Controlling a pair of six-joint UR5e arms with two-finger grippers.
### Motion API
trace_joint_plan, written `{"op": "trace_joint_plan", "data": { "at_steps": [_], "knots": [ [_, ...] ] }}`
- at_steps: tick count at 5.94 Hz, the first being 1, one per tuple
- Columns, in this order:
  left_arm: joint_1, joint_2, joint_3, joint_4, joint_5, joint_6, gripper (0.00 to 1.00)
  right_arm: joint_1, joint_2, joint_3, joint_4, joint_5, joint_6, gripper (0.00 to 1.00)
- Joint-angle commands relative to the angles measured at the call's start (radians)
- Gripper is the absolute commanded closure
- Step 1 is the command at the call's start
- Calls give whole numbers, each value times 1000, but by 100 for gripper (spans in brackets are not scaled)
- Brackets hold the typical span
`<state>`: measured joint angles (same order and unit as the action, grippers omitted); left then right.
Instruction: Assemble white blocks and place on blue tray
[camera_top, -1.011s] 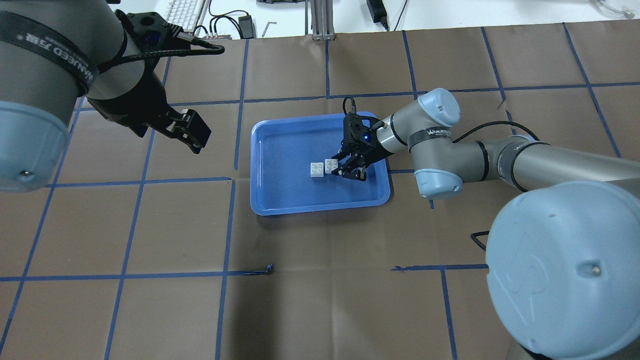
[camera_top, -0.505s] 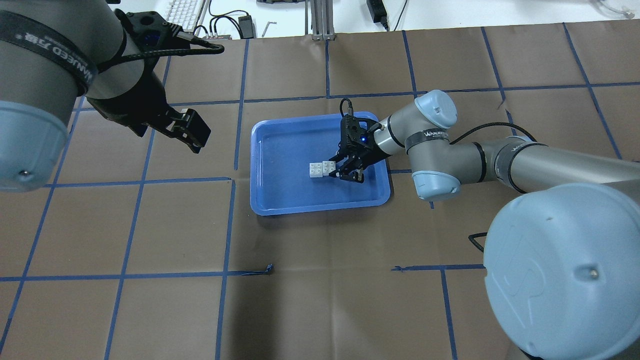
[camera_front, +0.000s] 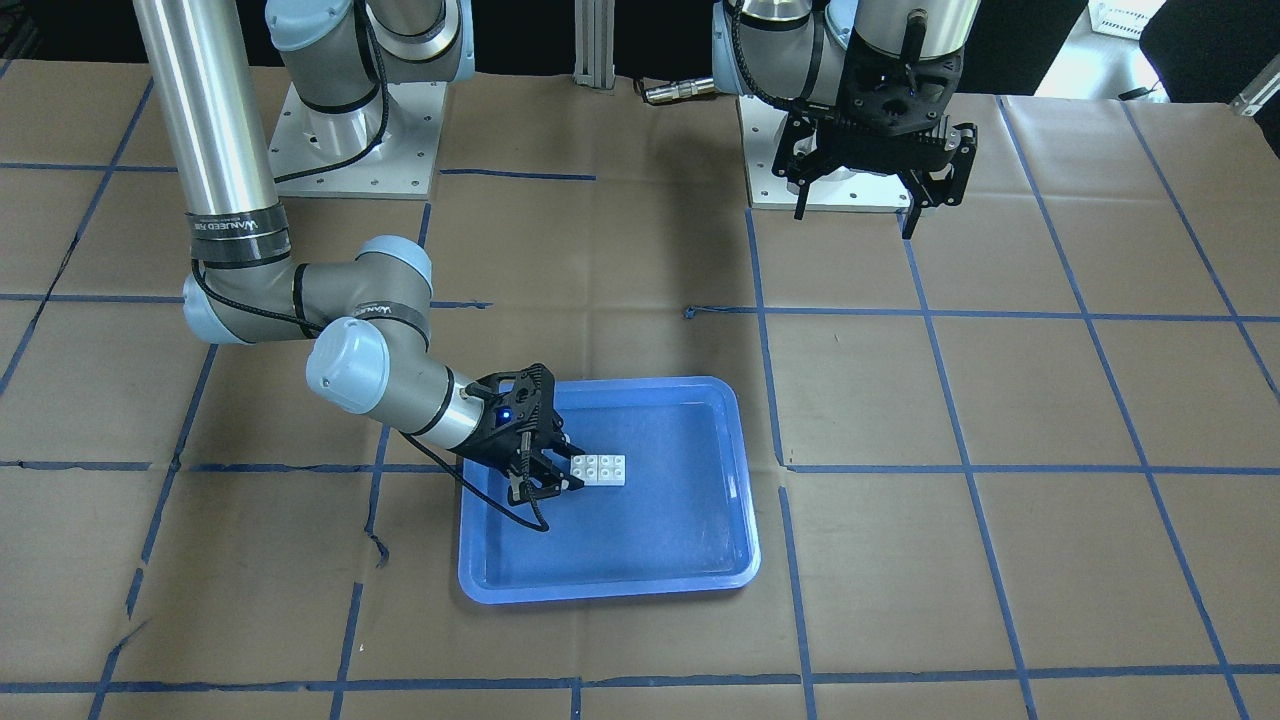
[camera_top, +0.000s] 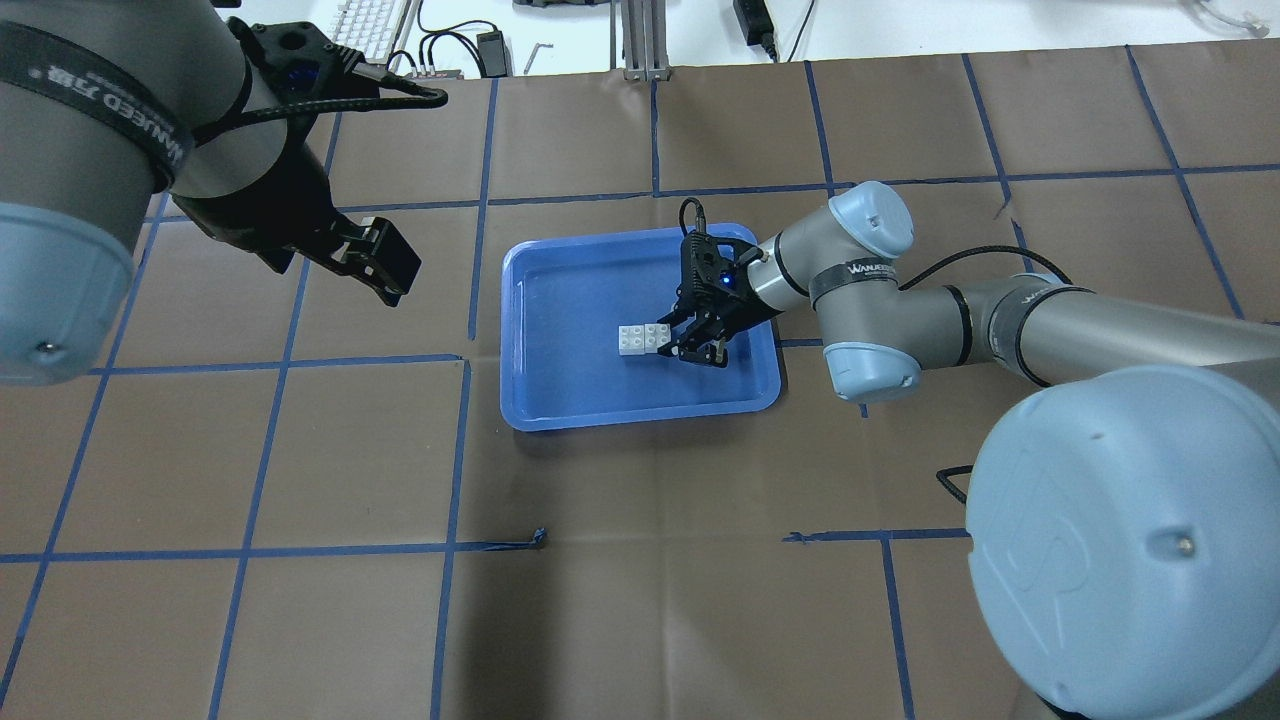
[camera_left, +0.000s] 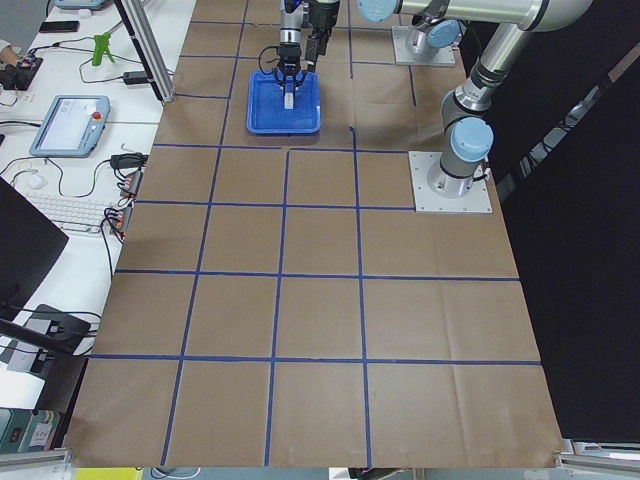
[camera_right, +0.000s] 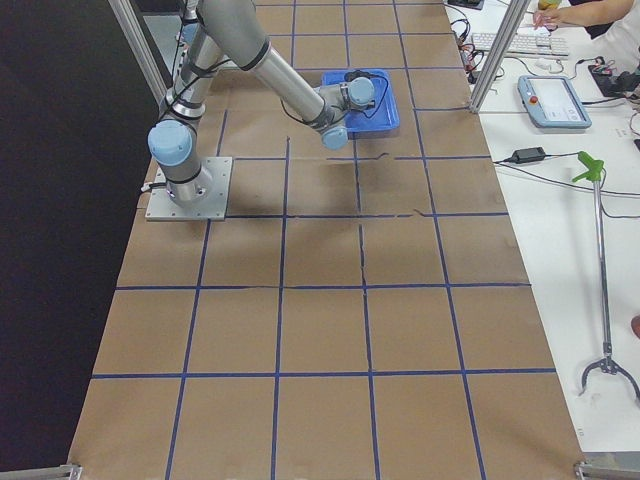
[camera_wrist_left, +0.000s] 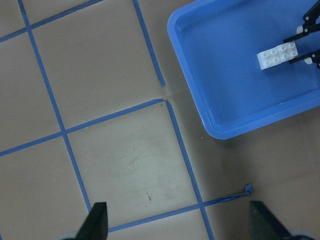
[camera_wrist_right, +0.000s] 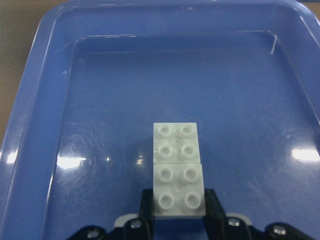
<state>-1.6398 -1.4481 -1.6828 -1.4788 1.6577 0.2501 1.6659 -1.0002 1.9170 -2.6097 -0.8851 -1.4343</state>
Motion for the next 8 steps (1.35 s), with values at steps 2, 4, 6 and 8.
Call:
{"op": "trace_joint_plan", "data": {
  "at_steps": [2, 4, 6, 8],
  "knots": [
    [0, 0, 0, 0, 1, 0, 1, 0, 0, 2, -1, 2, 0, 69],
    [0, 0, 0, 0, 1, 0, 1, 0, 0, 2, -3, 3, 0, 55],
    [0, 0, -1, 0, 1, 0, 1, 0, 0, 2, -6, 3, 0, 47],
    [6, 2, -1, -8, 1, 0, 1, 0, 0, 2, -7, 5, 0, 47]
  ]
}}
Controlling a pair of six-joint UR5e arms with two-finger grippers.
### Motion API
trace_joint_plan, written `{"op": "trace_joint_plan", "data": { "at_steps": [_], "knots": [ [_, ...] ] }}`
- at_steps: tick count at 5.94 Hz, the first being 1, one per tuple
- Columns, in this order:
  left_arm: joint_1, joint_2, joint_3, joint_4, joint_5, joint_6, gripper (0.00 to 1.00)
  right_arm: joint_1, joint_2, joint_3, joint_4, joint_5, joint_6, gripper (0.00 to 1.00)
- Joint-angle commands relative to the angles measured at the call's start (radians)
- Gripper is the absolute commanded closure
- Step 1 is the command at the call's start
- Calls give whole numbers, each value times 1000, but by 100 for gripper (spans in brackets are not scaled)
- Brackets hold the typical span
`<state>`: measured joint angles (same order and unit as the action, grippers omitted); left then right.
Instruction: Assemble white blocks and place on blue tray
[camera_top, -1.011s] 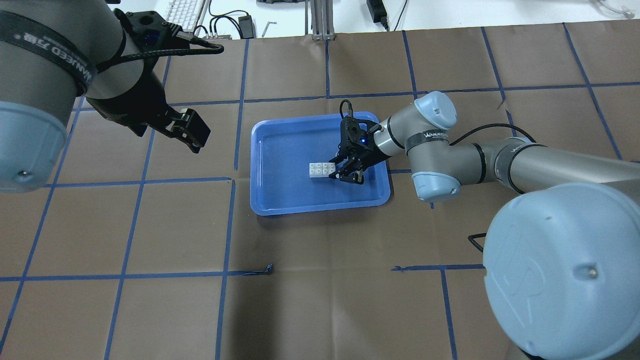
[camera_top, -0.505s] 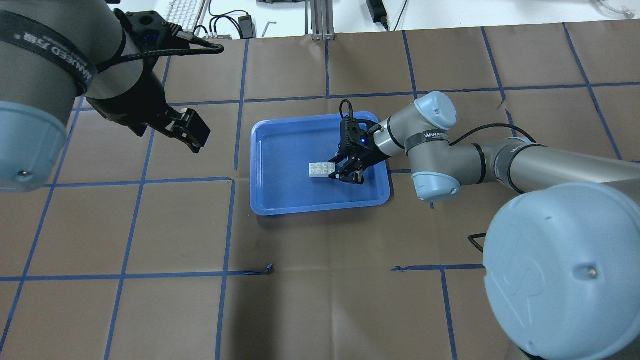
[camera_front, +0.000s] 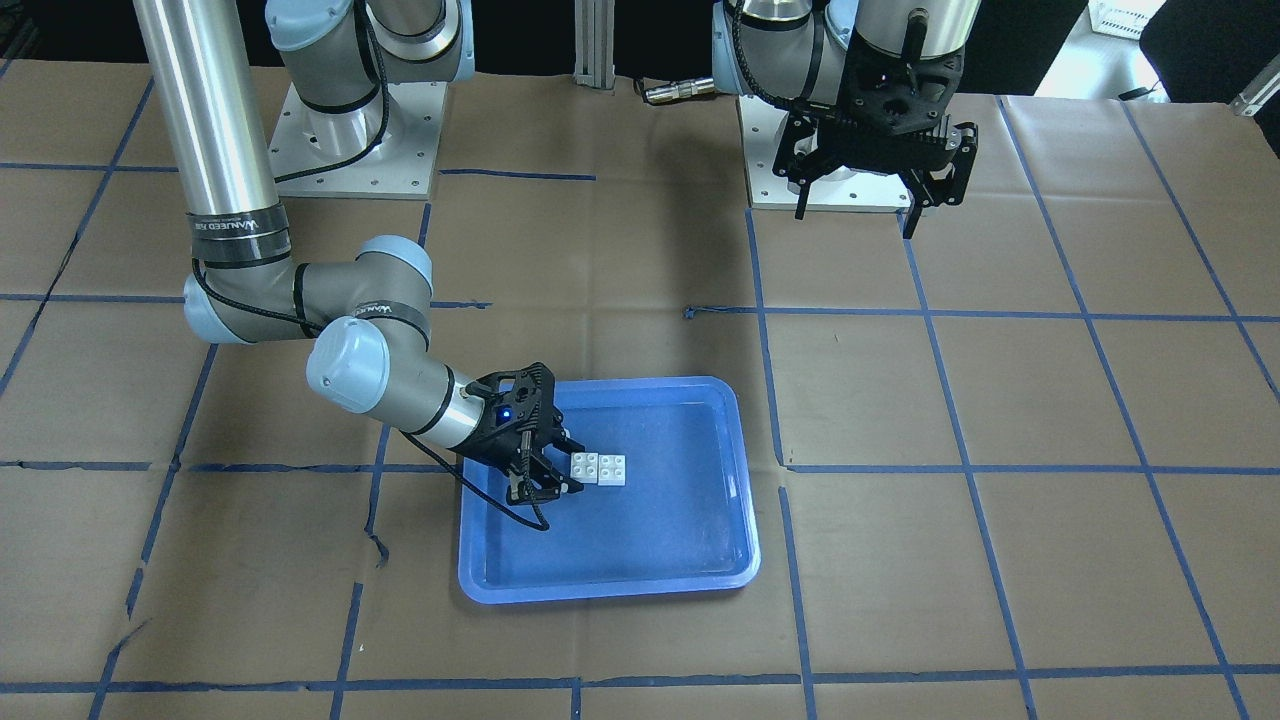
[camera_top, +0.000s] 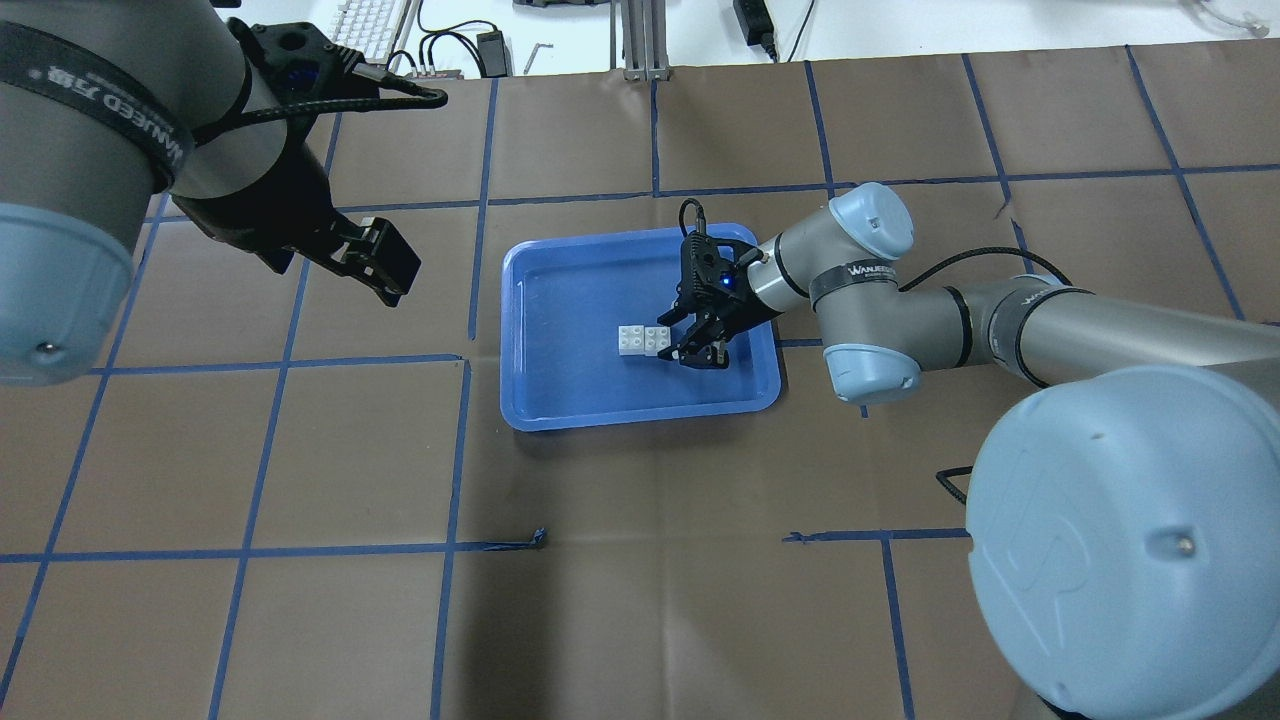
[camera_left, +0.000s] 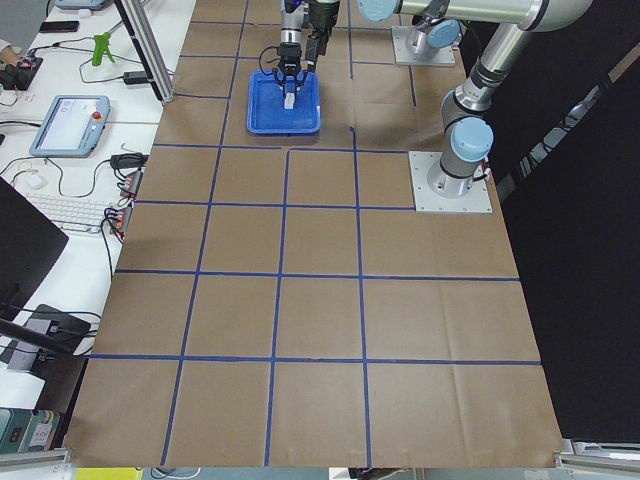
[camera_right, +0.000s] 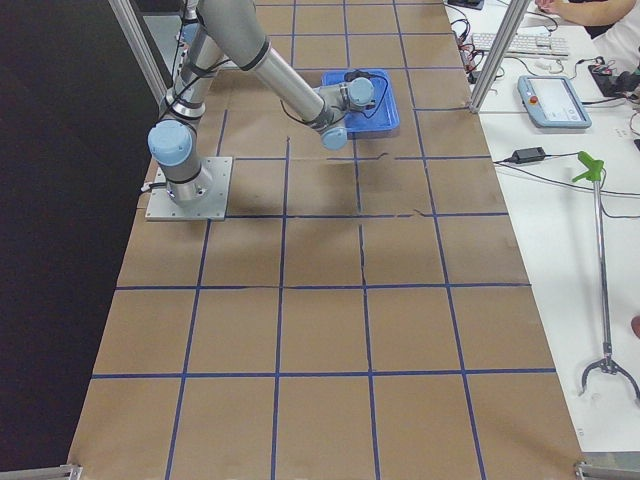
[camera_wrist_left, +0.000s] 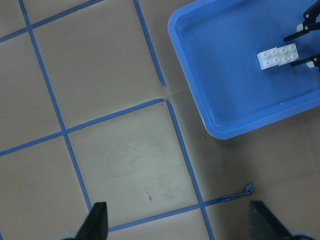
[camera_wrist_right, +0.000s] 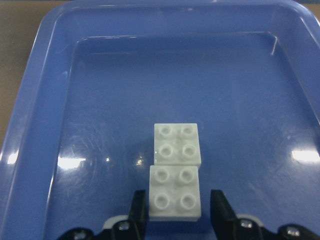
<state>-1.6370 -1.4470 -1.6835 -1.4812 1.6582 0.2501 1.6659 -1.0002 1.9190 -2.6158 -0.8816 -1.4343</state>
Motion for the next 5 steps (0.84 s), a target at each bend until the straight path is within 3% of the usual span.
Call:
{"op": "trace_joint_plan", "data": {
  "at_steps": [1, 4, 5],
  "knots": [
    [3, 0, 1, -8, 0, 0, 1, 0, 0, -2, -3, 3, -2, 47],
    [5, 5, 1, -14, 2, 0, 1, 0, 0, -6, -3, 4, -2, 48],
    [5, 7, 1, -19, 2, 0, 1, 0, -2, -18, 0, 6, 1, 31]
  ]
}}
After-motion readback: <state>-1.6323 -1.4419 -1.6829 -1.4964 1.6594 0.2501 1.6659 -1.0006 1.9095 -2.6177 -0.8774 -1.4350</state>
